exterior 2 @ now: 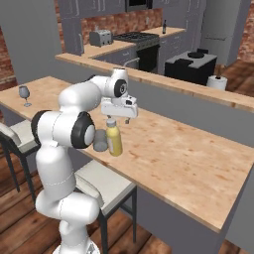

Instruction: There is a wine glass and glass cup on the dining counter. Place the wine bottle next to the wine glass and the juice bottle next to the glass cup.

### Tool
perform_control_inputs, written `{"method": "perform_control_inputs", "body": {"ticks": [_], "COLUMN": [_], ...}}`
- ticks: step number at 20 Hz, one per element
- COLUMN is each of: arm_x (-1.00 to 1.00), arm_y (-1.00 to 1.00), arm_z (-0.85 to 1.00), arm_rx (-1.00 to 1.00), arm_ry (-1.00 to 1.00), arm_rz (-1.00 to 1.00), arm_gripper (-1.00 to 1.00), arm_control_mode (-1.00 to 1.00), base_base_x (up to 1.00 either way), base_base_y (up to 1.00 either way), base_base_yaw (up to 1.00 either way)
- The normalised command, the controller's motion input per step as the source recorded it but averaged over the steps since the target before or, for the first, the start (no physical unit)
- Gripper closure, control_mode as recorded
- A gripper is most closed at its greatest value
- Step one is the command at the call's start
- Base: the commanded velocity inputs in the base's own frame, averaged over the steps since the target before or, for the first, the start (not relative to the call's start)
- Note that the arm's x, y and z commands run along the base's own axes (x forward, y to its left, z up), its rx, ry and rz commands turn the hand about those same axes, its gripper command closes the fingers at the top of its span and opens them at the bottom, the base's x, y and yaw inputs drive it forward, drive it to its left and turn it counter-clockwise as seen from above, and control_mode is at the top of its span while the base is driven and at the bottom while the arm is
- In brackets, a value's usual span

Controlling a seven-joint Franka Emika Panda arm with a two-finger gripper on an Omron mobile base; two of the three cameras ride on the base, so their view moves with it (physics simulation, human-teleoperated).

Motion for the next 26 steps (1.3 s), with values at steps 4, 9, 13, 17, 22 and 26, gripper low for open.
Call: {"method": "perform_control_inputs", "body": {"ticks": [4,9,13,17,22,26], "arm_x": [-0.01,0.00,-0.06,-0.17,-0.35,-0.48], "arm_y": [0.00,0.00,0.00,-0.05,-0.12,-0.16], "arm_z": [0.05,0.14,0.20,0.23,0.18,0.13], "arm_rx": [0.00,0.00,0.00,0.00,0.00,0.00], "arm_ry": [-0.09,-0.06,-0.05,-0.11,-0.16,-0.17], "arm_rz": [0.00,0.00,0.00,0.00,0.00,-0.01], "arm_gripper": [-1.00,-1.00,-1.00,-1.00,-1.00,-1.00], "arm_control_mode": [-1.00,-1.00,-1.00,-1.00,-1.00,-1.00], "base_base_x": [0.00,0.00,0.00,0.00,0.00,0.00], "base_base_y": [0.00,0.00,0.00,0.00,0.00,0.00], "base_base_yaw": [0.00,0.00,0.00,0.00,0.00,0.00]}}
